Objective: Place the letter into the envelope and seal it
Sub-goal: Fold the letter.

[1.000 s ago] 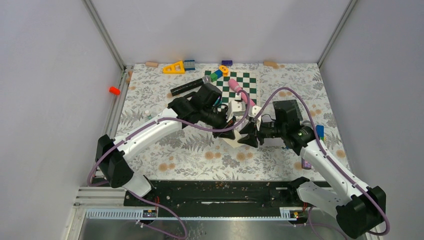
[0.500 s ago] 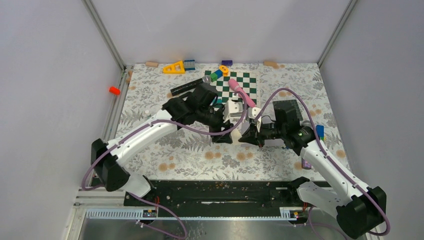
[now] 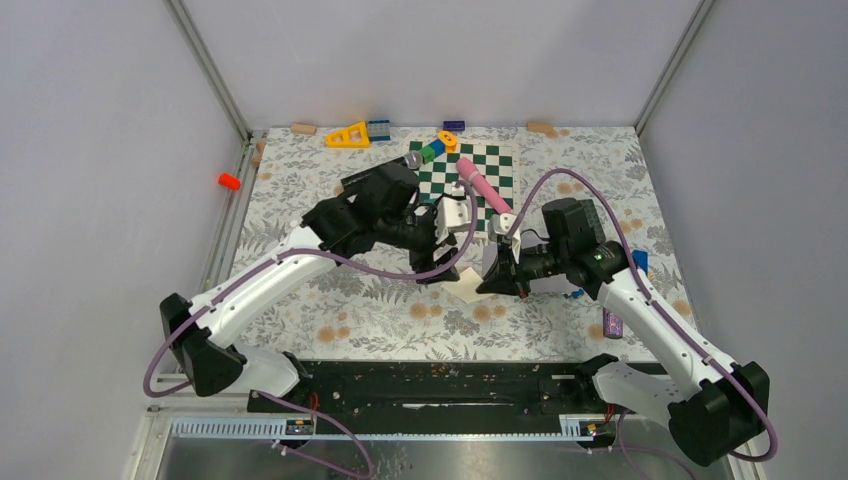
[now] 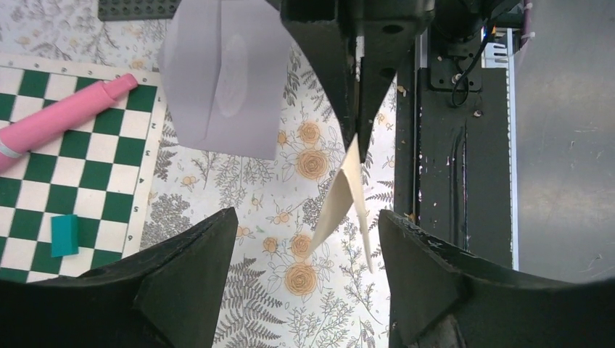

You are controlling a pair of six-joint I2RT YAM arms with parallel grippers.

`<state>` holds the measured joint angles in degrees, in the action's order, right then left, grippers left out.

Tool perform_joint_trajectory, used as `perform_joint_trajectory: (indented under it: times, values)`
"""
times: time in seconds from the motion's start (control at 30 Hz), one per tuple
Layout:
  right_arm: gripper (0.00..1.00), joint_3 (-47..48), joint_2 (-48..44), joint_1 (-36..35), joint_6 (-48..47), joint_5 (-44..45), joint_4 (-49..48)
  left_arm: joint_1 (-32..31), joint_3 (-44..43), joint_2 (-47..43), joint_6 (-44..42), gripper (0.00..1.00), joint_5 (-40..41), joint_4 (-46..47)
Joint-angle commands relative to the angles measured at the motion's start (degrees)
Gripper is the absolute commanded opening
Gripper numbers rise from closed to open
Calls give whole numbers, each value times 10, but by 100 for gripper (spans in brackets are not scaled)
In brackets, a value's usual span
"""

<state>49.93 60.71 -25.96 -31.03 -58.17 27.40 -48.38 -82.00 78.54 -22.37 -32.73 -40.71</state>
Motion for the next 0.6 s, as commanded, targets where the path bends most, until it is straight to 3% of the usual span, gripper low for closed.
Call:
perform_joint_trajectory:
  times: [0.0,0.23,0.47,0.57]
  values:
    - [0,21,-2,-4,-11,-30,24,-6,-16,22,11,74,-22,19]
    - [0,20,-1,-4,-14,-29,24,-14,-18,40,10,63,-36,13]
    - [0,20,2,-4,-16,-21,23,-17,-23,48,6,33,-54,4]
    - [0,21,3,-4,-16,-17,23,-18,-25,50,0,28,-62,-3]
